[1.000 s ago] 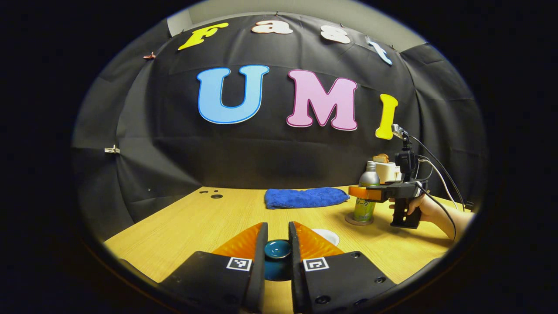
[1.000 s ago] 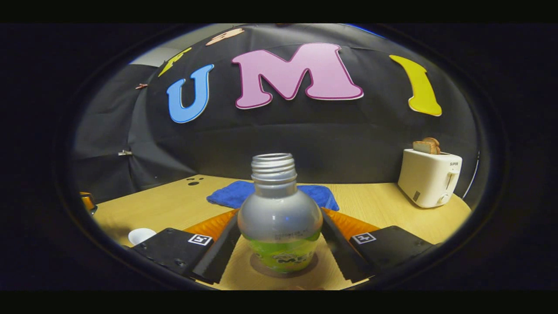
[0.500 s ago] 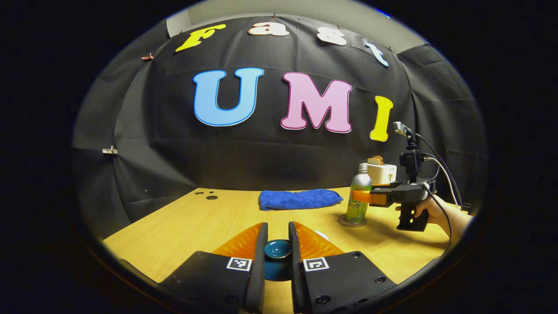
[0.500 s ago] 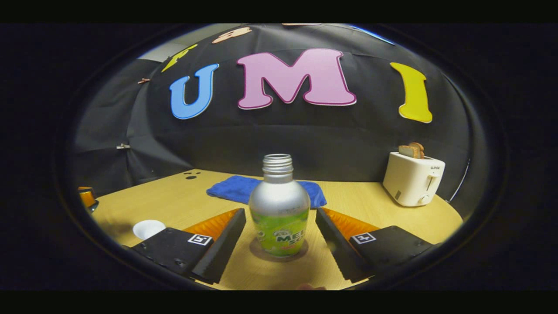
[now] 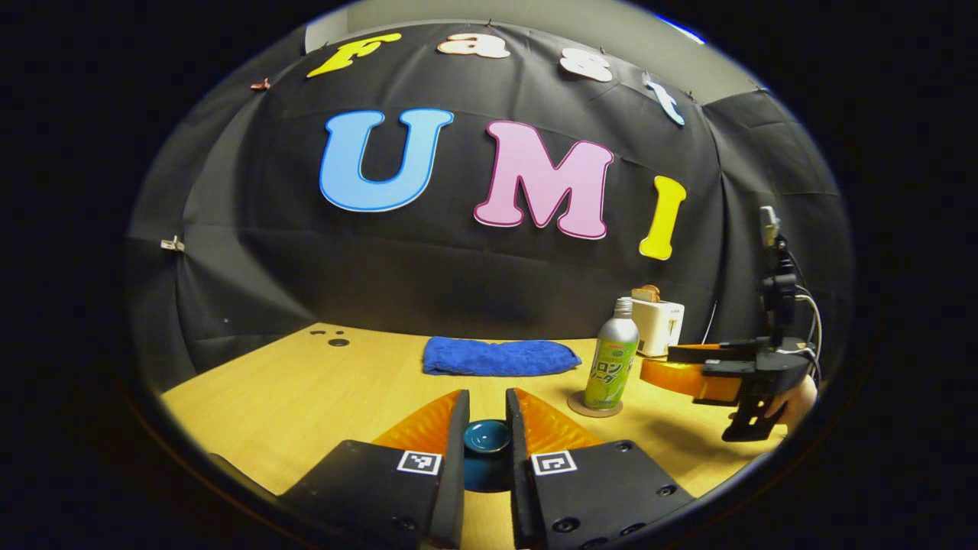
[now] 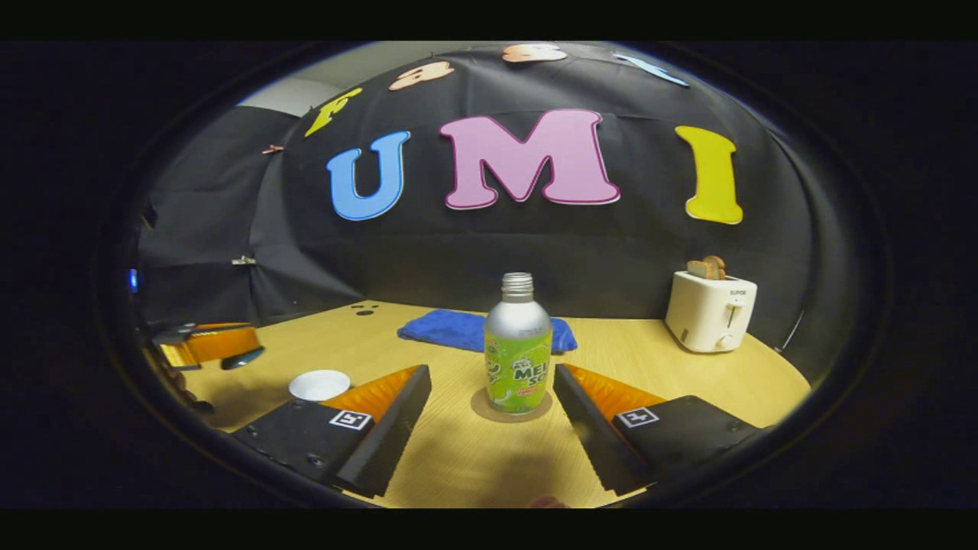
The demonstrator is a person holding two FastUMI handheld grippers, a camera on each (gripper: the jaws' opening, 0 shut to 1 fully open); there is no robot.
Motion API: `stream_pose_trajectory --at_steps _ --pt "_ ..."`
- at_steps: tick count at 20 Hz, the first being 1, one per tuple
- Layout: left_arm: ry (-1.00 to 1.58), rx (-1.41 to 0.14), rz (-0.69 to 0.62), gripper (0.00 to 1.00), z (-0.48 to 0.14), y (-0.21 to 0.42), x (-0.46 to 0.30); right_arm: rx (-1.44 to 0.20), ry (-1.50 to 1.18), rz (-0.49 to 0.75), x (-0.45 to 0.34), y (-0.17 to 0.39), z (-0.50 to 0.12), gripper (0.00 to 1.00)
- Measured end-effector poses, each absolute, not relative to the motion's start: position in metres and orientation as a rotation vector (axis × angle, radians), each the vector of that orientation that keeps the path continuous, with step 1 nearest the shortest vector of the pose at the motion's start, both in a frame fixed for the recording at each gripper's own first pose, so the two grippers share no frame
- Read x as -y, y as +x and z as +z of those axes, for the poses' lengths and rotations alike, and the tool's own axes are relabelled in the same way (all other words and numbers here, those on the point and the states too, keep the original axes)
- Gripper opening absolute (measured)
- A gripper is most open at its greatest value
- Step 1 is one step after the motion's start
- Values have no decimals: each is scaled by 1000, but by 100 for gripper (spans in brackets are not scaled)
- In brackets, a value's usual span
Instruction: Open the teacup lid with one hand, grasp the water bottle and pour water into the teacup with the other hand; after pouring, place the water bottle on the coaster and then close the teacup lid.
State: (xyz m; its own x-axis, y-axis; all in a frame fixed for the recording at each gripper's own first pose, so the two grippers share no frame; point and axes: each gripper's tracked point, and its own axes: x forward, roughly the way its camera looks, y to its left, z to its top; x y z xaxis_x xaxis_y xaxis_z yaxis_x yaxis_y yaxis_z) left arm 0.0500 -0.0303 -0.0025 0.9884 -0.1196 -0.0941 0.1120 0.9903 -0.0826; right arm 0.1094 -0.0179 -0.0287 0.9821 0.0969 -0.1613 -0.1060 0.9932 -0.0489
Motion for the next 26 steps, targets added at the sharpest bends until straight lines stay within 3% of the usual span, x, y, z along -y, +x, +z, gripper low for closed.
stream_pose_trajectory --at_steps 8,22,24,26 --pt "-64 -217 -139 29 -54 103 49 -108 4 115 24 67 -5 100" --pt "30 -283 -98 33 -69 114 48 -172 -7 136 14 58 -40 100" --pt "26 -288 -95 36 -70 114 48 -171 -1 146 11 57 -41 100" --pt "10 -281 -104 48 -68 112 52 -171 -3 150 10 56 -42 100"
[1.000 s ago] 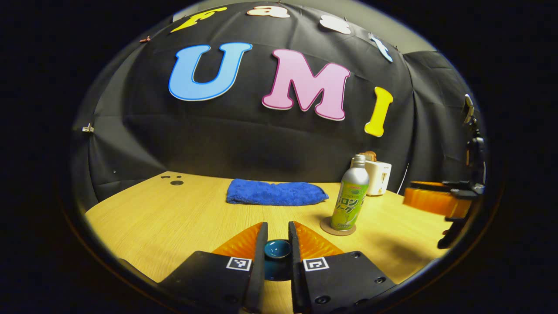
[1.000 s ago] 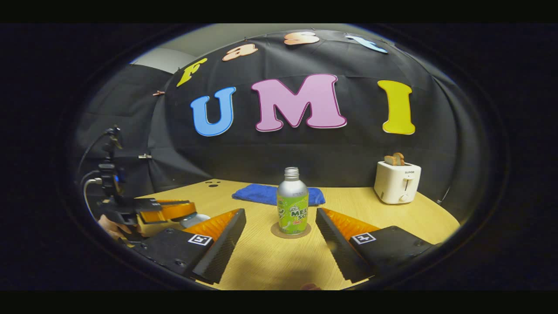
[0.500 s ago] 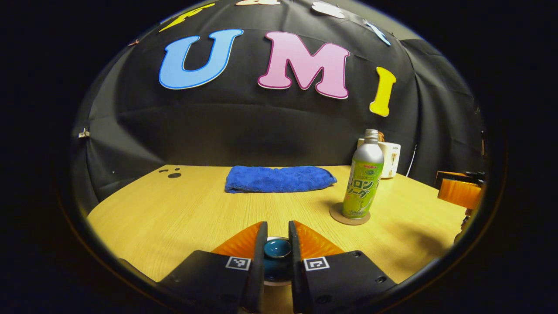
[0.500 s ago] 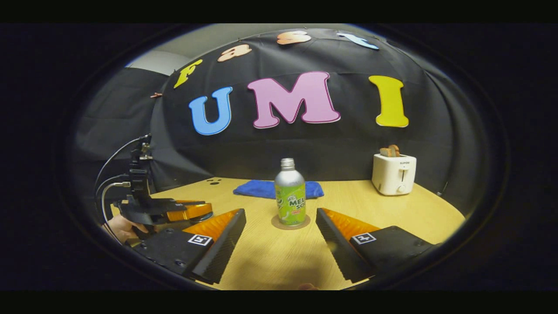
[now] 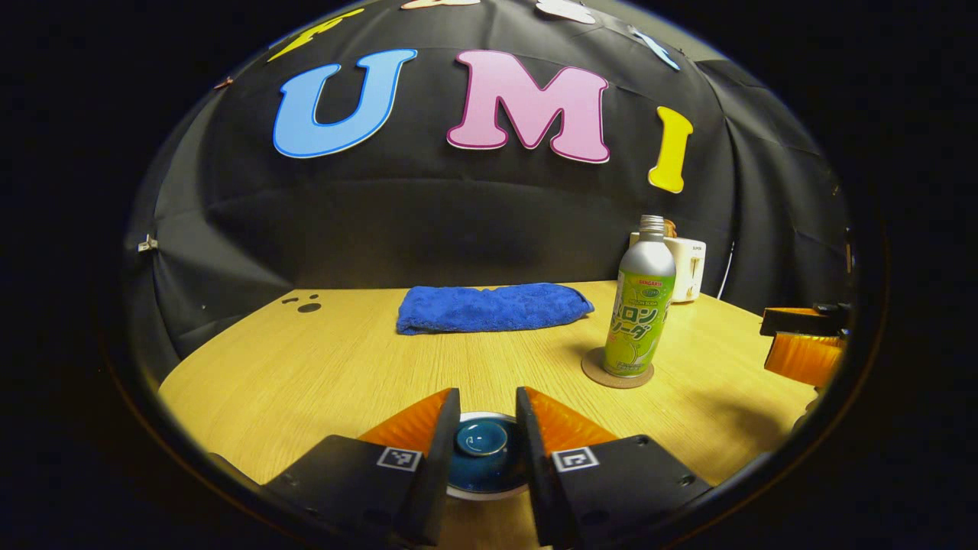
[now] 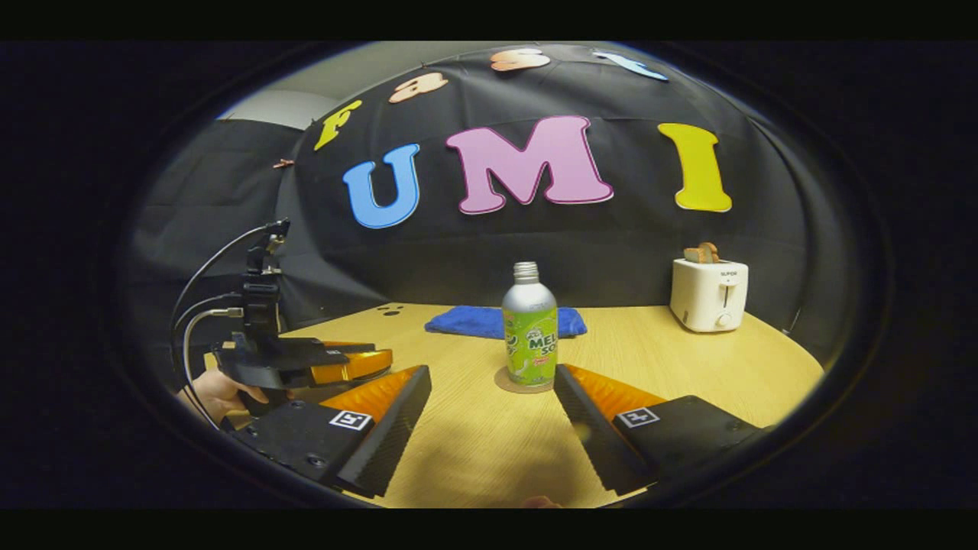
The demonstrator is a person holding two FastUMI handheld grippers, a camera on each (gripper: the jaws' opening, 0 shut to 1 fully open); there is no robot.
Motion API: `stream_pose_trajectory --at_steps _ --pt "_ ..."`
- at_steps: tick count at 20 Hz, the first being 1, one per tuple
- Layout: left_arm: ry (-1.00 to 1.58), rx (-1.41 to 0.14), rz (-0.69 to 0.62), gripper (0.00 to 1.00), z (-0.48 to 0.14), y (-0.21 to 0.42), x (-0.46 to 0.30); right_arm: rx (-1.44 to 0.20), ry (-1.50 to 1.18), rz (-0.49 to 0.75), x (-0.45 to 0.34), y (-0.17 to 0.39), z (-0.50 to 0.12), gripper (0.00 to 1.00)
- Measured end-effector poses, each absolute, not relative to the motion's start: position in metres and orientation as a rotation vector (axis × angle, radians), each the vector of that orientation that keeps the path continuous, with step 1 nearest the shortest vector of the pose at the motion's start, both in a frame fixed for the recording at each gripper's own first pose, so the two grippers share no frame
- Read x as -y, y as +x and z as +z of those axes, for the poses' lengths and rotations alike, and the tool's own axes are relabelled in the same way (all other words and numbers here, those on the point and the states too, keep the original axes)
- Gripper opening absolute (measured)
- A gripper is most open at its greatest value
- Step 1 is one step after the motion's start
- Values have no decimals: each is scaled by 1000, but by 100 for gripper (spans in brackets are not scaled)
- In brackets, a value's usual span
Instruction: Open the teacup lid with one hand, grasp the water bottle and pour water into the teacup with the other hand; after pouring, place the water bottle on the coaster and then close the teacup lid.
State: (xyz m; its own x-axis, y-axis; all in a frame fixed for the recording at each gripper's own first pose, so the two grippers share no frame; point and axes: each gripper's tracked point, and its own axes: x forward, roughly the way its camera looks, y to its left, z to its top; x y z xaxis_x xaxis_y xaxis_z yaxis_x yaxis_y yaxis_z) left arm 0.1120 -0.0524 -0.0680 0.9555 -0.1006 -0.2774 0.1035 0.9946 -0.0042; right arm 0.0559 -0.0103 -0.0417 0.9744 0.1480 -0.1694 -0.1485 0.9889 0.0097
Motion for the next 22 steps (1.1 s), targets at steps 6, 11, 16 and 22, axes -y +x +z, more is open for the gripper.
stream_pose_trajectory --at_steps 6,11,16,22 --pt "-9 -190 -72 96 -39 92 51 -146 -52 68 25 49 -36 100" --pt "-3 -86 -19 96 -5 52 39 -127 -128 3 32 31 -30 100" --pt "51 20 39 96 28 -12 36 -74 -97 3 23 7 -20 99" --pt "54 69 34 96 33 -78 52 -5 -95 18 5 -43 -2 99"
